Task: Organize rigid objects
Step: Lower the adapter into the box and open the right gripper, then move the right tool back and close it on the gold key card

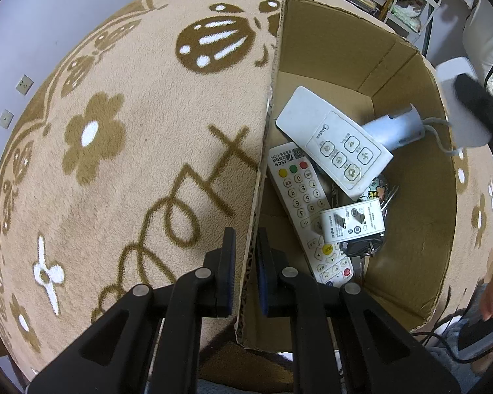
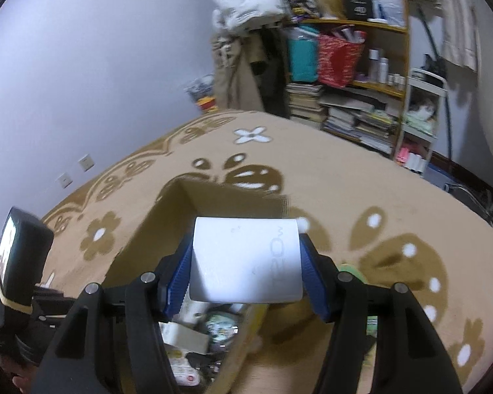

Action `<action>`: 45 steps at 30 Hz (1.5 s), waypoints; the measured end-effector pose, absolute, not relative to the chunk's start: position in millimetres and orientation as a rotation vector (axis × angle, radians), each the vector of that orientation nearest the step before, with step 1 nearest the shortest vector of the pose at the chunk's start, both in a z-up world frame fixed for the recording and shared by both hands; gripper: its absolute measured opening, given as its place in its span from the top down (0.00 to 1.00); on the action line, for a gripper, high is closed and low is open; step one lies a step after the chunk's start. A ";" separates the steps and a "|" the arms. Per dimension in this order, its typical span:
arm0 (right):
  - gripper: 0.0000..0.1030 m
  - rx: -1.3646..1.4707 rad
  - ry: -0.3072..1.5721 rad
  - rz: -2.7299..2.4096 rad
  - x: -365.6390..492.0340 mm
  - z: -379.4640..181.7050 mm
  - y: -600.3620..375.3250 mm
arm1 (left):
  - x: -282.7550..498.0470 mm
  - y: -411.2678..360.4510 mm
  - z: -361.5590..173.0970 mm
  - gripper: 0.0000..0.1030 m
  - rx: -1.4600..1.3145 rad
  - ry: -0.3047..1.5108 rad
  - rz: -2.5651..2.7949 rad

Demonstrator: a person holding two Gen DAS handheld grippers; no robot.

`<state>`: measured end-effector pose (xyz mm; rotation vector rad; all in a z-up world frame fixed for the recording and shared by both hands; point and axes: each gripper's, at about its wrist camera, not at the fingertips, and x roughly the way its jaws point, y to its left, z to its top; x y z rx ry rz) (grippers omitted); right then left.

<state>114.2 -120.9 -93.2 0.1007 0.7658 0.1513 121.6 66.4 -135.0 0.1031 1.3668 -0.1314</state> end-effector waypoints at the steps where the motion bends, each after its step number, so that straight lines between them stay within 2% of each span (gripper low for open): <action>1: 0.37 0.085 0.772 0.161 113.2 -95.1 -114.8 | 121.4 66.2 -135.0 0.89 0.106 1.366 -0.132; 13: 0.36 -0.063 0.822 0.197 106.9 -107.6 -77.0 | 121.6 67.0 -135.4 0.89 0.101 1.366 -0.136; 23: 0.36 -0.038 0.770 0.180 99.0 -91.9 -81.8 | 121.6 66.3 -134.7 0.88 0.100 1.365 -0.137; 28: 0.23 0.007 0.782 0.124 99.7 -90.9 -101.1 | 122.2 67.4 -133.6 0.88 0.102 1.364 -0.136; 31: 0.20 0.054 0.788 0.097 101.0 -89.0 -115.5 | 122.4 68.7 -134.0 0.88 0.100 1.364 -0.136; 35: 0.10 0.085 0.794 0.069 102.3 -87.2 -131.2 | 121.8 69.1 -134.0 0.88 0.101 1.363 -0.134; 45: 0.09 0.123 0.842 -0.108 99.9 -97.5 -192.2 | 121.9 68.5 -134.3 0.88 0.107 1.364 -0.133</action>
